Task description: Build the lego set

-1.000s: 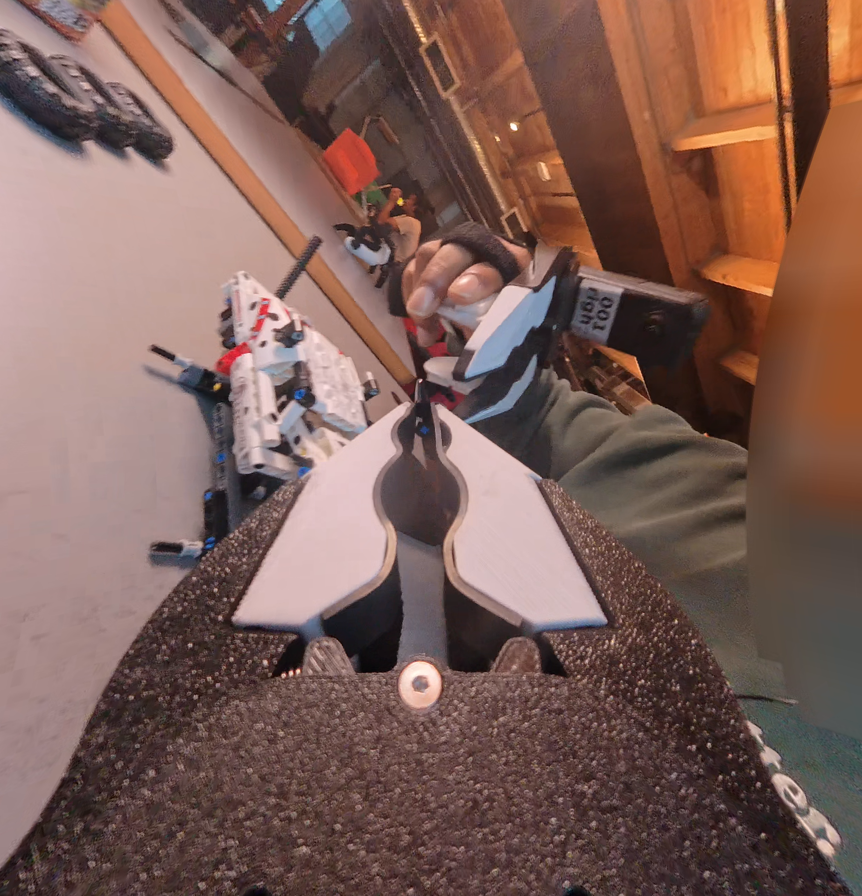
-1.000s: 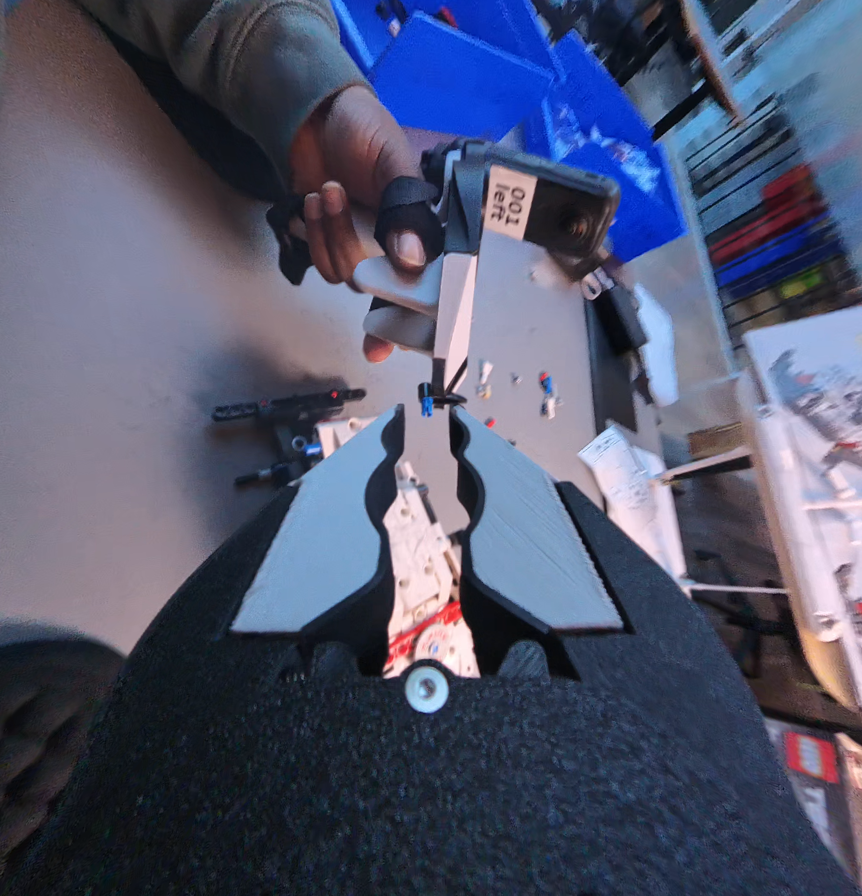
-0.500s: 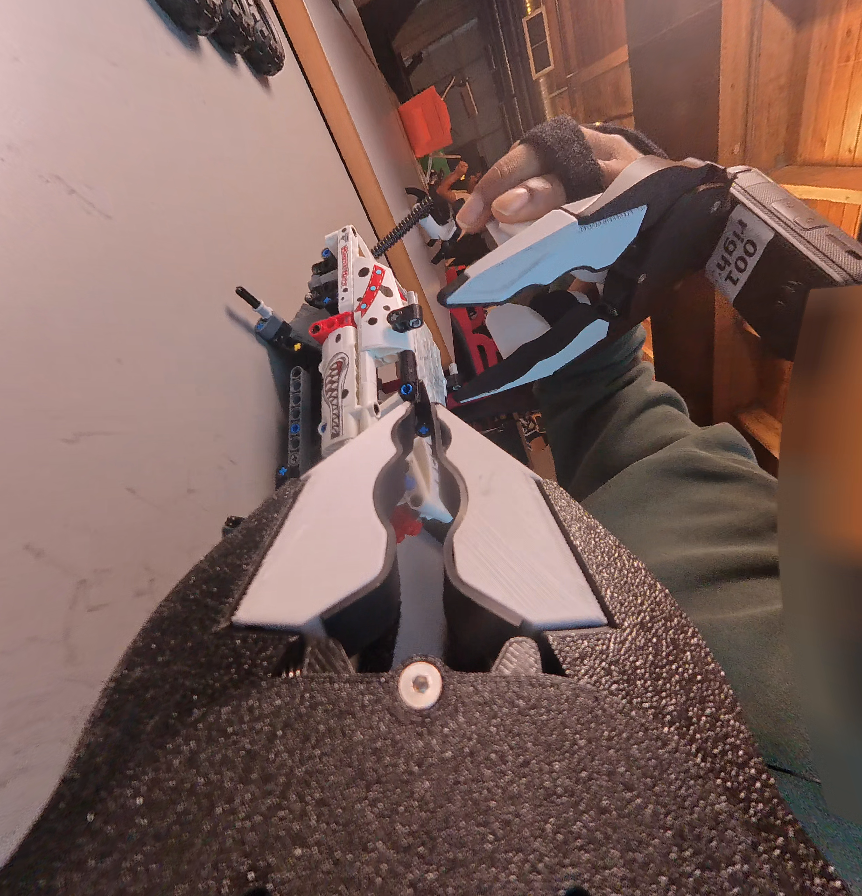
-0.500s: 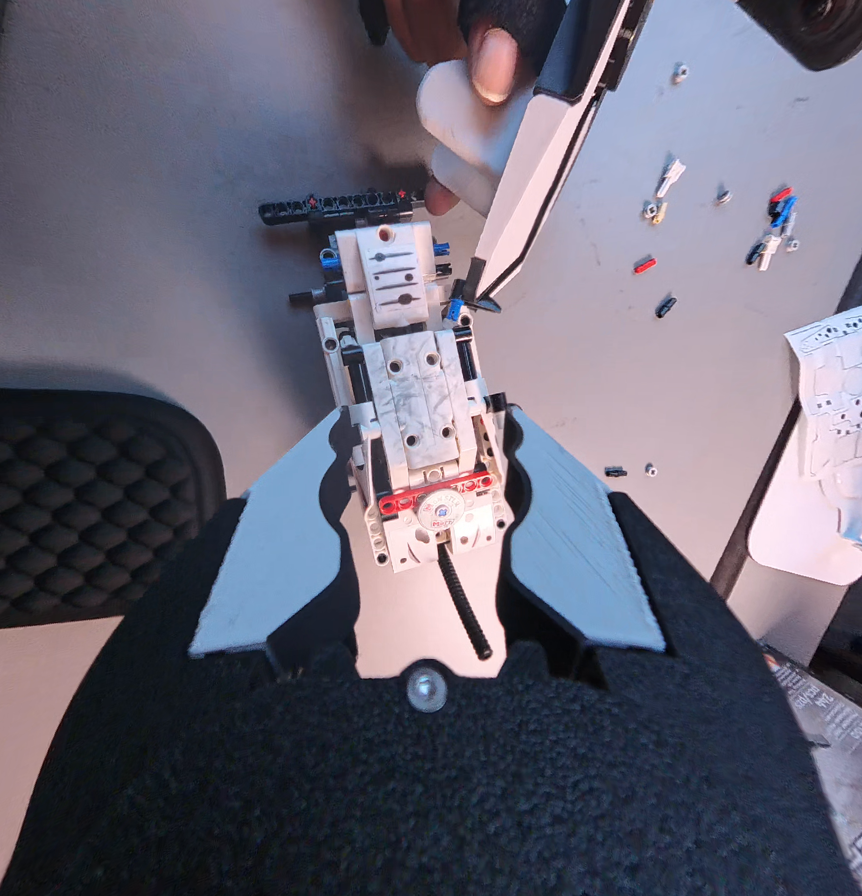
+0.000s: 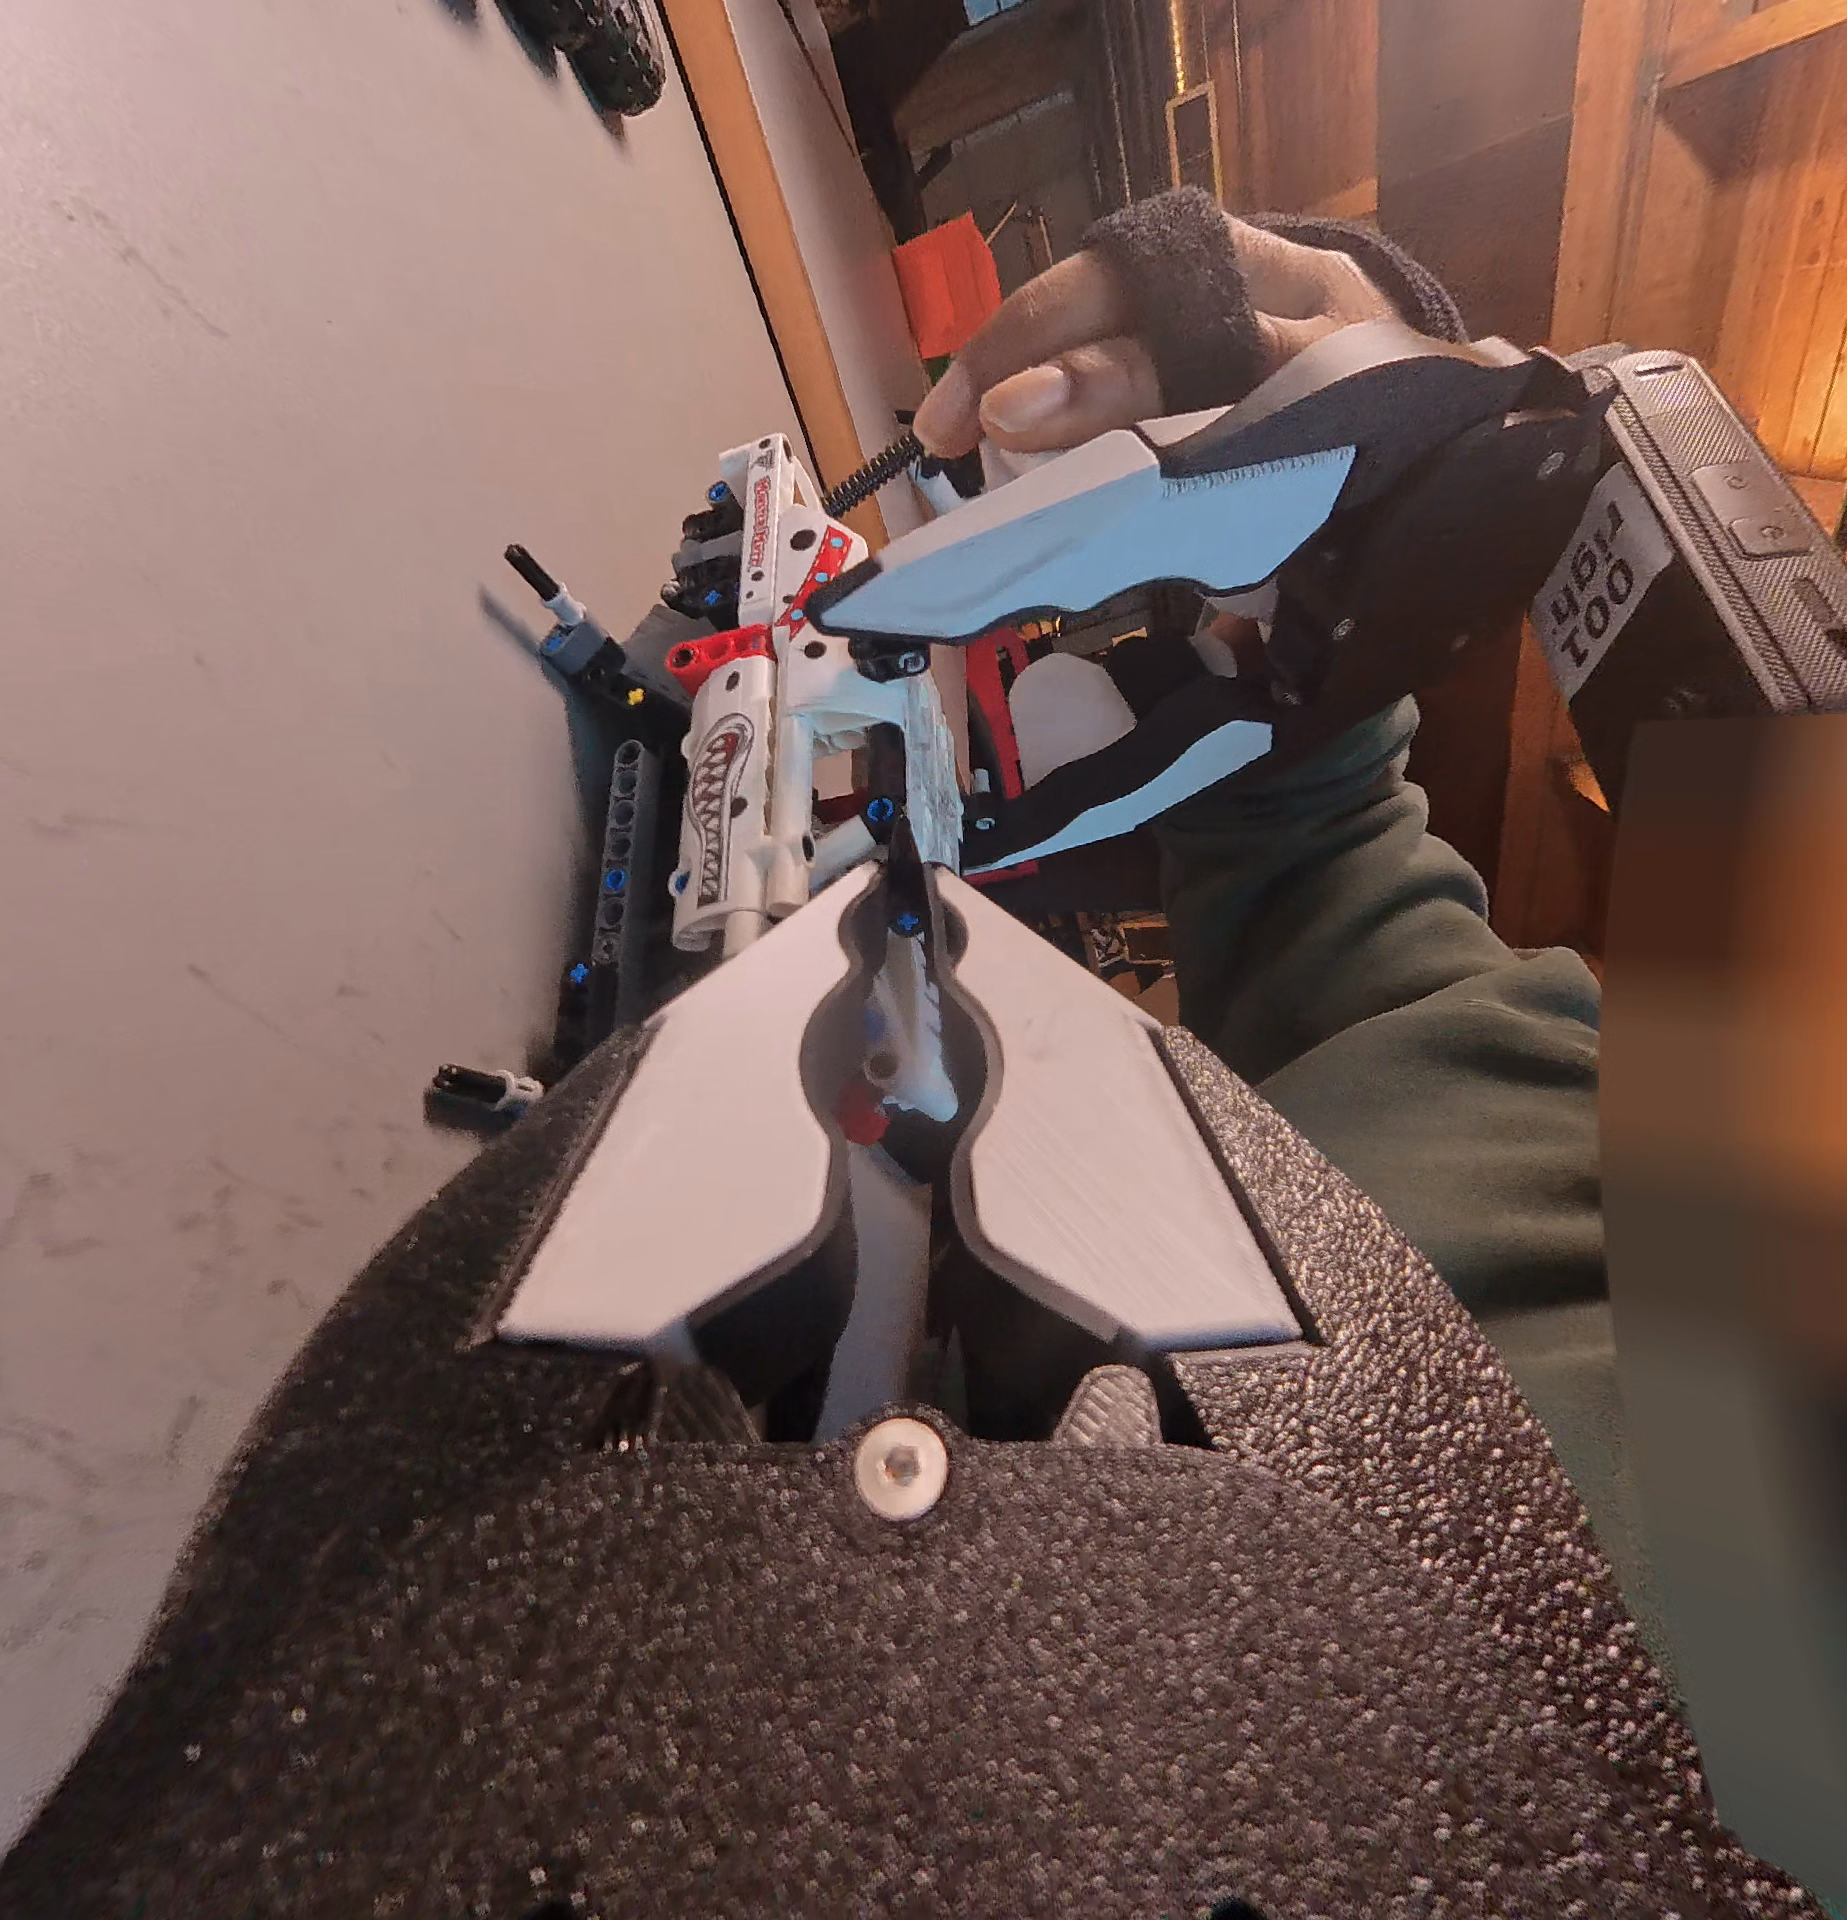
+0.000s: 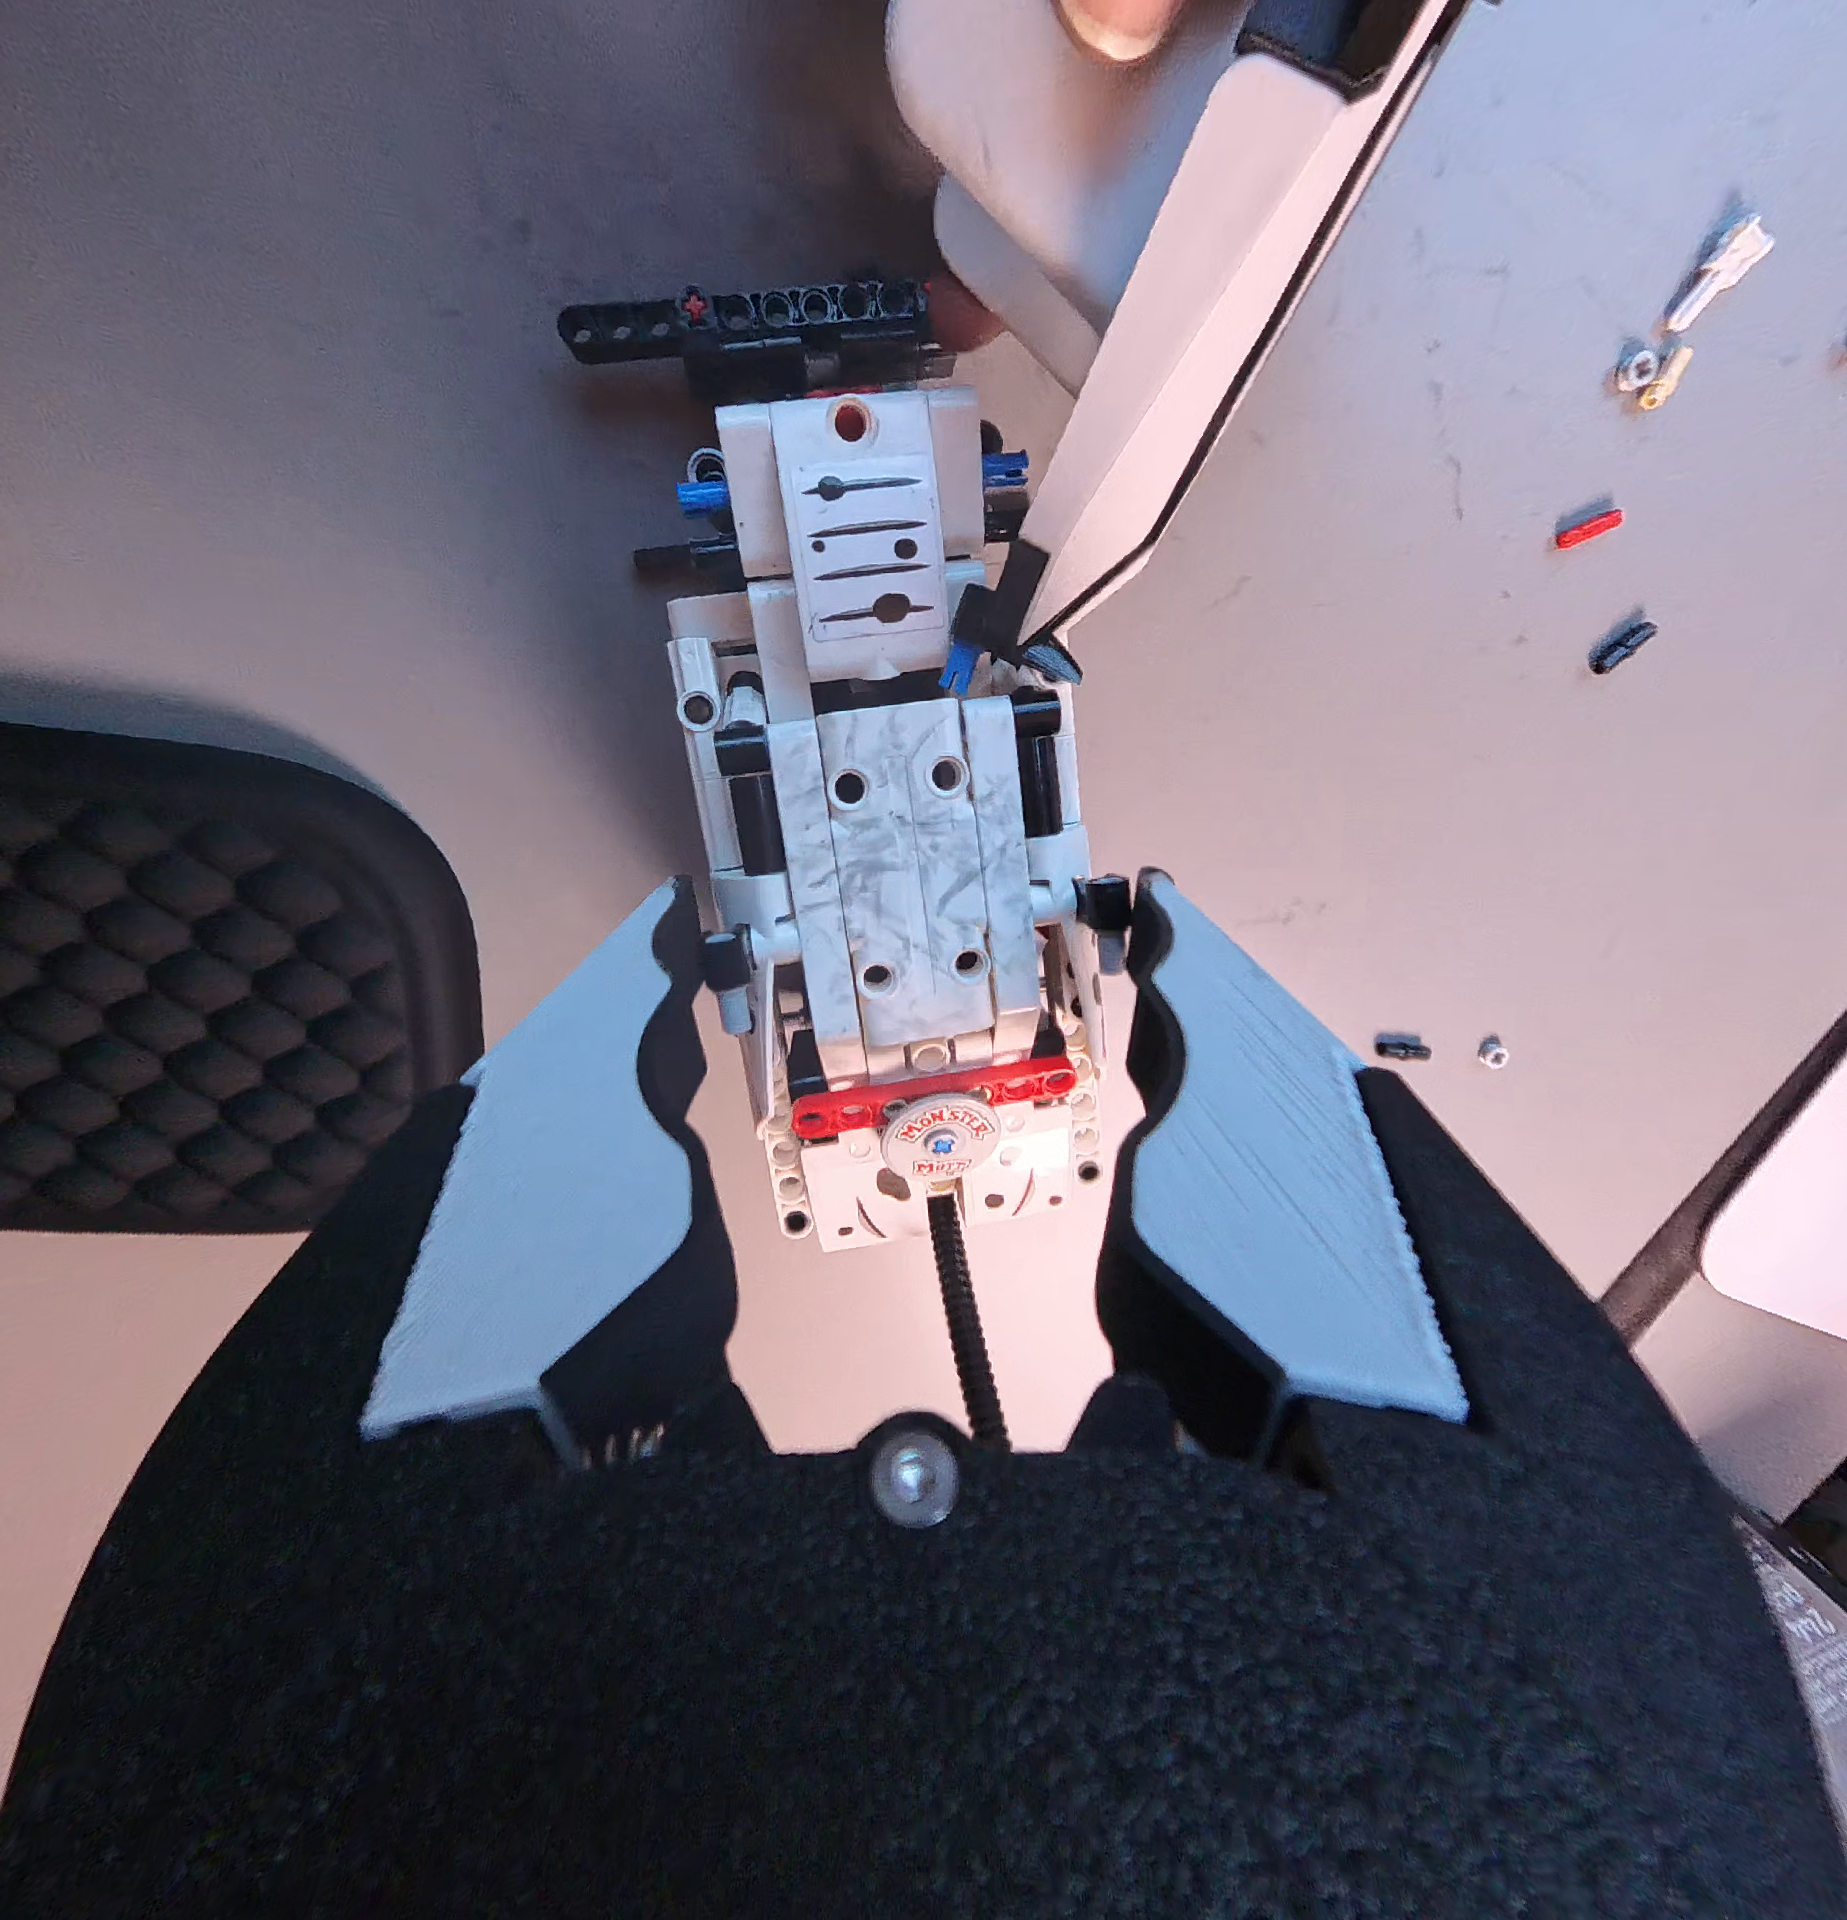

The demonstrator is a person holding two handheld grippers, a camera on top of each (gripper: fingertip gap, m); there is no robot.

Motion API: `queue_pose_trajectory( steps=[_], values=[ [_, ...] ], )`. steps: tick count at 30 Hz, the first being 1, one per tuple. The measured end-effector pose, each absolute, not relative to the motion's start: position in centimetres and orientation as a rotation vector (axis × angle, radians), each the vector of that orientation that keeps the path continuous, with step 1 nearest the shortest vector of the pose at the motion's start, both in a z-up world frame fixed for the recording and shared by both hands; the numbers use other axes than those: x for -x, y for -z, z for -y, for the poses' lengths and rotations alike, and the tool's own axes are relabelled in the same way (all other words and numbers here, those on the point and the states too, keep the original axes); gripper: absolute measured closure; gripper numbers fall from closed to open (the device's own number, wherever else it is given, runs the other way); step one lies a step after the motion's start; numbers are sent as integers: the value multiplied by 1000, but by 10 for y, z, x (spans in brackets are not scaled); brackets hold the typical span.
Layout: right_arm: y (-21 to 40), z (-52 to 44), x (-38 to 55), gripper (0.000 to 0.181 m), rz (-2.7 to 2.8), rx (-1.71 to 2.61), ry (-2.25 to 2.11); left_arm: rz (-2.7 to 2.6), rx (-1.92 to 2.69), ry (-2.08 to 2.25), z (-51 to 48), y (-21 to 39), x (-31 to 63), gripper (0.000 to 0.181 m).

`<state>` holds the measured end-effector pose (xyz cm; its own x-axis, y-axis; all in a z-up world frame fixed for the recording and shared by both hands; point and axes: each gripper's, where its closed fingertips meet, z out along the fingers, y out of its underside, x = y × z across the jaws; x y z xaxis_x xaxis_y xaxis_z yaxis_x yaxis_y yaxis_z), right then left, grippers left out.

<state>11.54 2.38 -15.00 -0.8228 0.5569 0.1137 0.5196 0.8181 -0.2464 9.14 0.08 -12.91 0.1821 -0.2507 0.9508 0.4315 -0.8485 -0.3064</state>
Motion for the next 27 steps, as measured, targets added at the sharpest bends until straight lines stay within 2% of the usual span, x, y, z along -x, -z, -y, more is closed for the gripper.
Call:
queue_pose_trajectory(
  steps=[15,27],
  values=[
    [148,-7,-102,100,2504,1177,-562,238,1937,1682,0,125,-78,177],
    [147,4,-97,100,2382,1296,-563,236,2070,1588,8,124,-72,177]
  ],
)
